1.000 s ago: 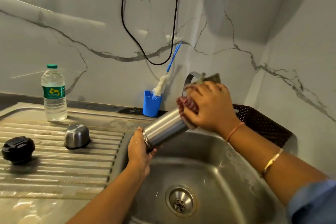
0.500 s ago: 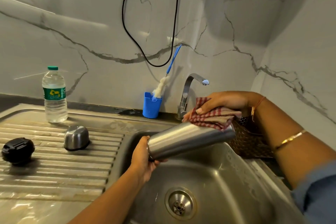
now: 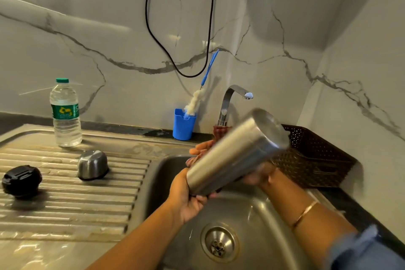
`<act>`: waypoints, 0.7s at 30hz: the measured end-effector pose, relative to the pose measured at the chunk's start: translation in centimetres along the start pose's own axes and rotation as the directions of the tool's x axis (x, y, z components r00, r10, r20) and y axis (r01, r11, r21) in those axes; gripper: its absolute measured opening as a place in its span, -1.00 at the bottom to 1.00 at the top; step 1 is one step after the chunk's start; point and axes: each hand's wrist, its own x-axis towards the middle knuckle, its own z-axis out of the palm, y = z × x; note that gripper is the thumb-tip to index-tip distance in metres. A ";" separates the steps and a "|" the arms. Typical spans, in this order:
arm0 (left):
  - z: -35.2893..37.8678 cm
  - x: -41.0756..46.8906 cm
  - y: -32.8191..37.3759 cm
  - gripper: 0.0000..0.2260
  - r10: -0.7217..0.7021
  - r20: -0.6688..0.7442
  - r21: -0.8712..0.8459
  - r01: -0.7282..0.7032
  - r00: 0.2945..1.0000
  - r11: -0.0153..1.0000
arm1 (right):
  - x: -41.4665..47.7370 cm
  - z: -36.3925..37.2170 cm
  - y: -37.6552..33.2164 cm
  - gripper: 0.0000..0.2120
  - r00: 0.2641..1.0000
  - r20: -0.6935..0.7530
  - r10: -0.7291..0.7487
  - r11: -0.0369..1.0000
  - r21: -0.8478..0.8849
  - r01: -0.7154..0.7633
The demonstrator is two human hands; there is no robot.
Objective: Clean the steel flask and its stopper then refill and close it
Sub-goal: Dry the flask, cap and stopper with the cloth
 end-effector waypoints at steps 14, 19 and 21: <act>-0.4 2.0 -0.9 -0.35 -0.022 0.099 -0.120 0.034 0.995 0.992 | 1.7 4.5 3.0 -0.50 0.964 -0.053 -0.260 0.955 0.136 0.264; 0.0 0.8 -1.1 -0.43 0.286 0.242 0.398 -0.364 0.927 0.842 | 1.1 4.5 2.6 -0.44 0.939 -0.192 -0.286 0.949 0.081 0.305; 0.2 0.7 -1.4 -0.46 0.359 0.282 0.490 -0.455 0.890 0.743 | 1.2 4.5 3.5 -0.50 0.926 -0.211 -0.313 0.950 -0.077 0.303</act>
